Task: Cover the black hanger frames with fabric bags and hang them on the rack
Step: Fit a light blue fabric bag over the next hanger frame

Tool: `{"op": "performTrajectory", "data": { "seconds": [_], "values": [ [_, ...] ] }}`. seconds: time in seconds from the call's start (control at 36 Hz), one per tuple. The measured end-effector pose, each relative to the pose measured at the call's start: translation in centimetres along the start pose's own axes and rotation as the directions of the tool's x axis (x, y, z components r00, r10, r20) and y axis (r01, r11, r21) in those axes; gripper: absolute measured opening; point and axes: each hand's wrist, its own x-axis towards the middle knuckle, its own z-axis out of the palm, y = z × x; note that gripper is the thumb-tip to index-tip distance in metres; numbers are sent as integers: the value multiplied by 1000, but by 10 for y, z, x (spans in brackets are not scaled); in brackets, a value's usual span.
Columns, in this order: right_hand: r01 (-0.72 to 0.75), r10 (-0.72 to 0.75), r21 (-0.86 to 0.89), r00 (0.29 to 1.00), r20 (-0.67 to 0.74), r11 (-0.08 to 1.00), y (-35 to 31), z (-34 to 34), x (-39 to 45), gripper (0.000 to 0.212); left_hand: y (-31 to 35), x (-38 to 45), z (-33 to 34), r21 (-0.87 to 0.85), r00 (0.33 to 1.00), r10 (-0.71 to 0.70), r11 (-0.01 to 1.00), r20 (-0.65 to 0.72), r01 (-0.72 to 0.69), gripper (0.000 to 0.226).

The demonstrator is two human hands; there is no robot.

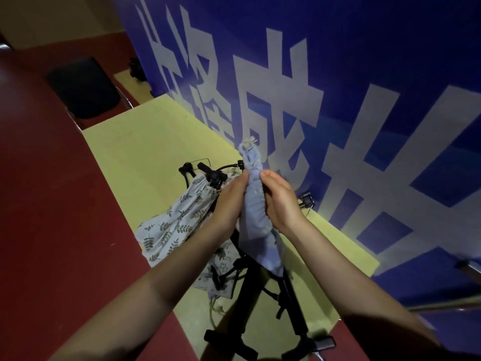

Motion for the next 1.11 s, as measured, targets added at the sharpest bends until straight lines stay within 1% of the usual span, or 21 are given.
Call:
{"op": "performTrajectory", "data": {
  "seconds": [0.06, 0.11, 0.17, 0.22, 0.28, 0.31, 0.36, 0.42, 0.44, 0.47, 0.53, 0.58, 0.67, 0.72, 0.81, 0.86, 0.92, 0.97, 1.03, 1.08, 1.11],
  "values": [
    [6, -5, -56, 1000, 18, 998, 3, -1, -1, 17, -5, 0, -1, -32, 999, -8, 999, -37, 7, 35],
    [9, -3, -135, 999, 42, 991, 5, -2, -3, 18, -7, -1, -2, -36, 998, -14, 999, -66, 12, 44],
    [-5, 12, -163, 999, 39, 987, 6, -5, -4, 19, -10, 0, -3, -14, 996, -38, 999, -78, 37, 53],
    [-53, 56, -104, 998, 22, 993, 8, -9, -4, 17, -11, 1, -6, 16, 988, -84, 996, -129, 87, 53],
    [-100, 100, -10, 995, 0, 995, 10, -17, -5, 19, -11, 5, -12, -38, 974, -120, 993, -192, 115, 53],
    [-116, 117, 25, 992, -41, 993, 13, -22, -6, 21, -9, 7, -16, -70, 961, -140, 989, -239, 127, 51],
    [-137, 144, 47, 967, -208, 989, 18, -32, -9, 19, -4, 13, -27, -122, 922, -149, 986, -356, 112, 40],
    [-134, 112, -27, 909, -402, 991, 22, -46, -13, 28, 3, 18, -40, -172, 894, -131, 983, -429, 62, 34],
    [-139, 77, -100, 882, -465, 985, 24, -53, -14, 32, 6, 21, -45, -176, 888, -118, 983, -445, 43, 33],
    [-144, 42, -170, 868, -495, 975, 25, -58, -16, 34, 8, 23, -47, -164, 890, -108, 986, -443, 38, 35],
    [-136, -14, -271, 872, -489, 953, 29, -66, -18, 36, 11, 22, -47, -108, 906, -86, 993, -414, 46, 38],
    [-129, -31, -317, 891, -453, 940, 31, -69, -19, 37, 12, 21, -44, -87, 928, -80, 995, -364, 51, 38],
    [-192, 61, -282, 907, -416, 940, 30, -77, -14, 34, 14, 18, -46, -84, 948, -73, 995, -309, 49, 42],
    [-251, 130, -260, 905, -404, 932, 28, -86, -9, 30, 20, 20, -52, -109, 946, -31, 994, -323, -5, 41],
    [-325, 167, -294, 874, -457, 899, 30, -106, -1, 27, 34, 25, -64, -145, 909, 84, 977, -407, -155, 30],
    [-381, 152, -389, 849, -505, 838, 37, -121, 4, 24, 43, 29, -72, -113, 896, 123, 976, -427, -188, 31],
    [-428, 134, -498, 843, -521, 754, 51, -136, 7, 22, 48, 28, -74, -53, 898, 151, 981, -414, -189, 31],
    [-455, 125, -632, 860, -495, 627, 68, -146, 6, 25, 43, 25, -71, 65, 907, 201, 980, -372, -190, 35],
    [-476, 162, -753, 875, -455, 454, 87, -152, -1, 37, 29, 22, -70, 168, 920, 220, 970, -325, -173, 32],
    [-466, 269, -833, 878, -395, 298, 105, -155, -11, 57, 11, 21, -71, 210, 931, 190, 969, -313, -127, 27],
    [-444, 328, -866, 873, -361, 229, 113, -156, -15, 63, 0, 22, -74, 234, 933, 171, 967, -315, -99, 26]
  ]
}}
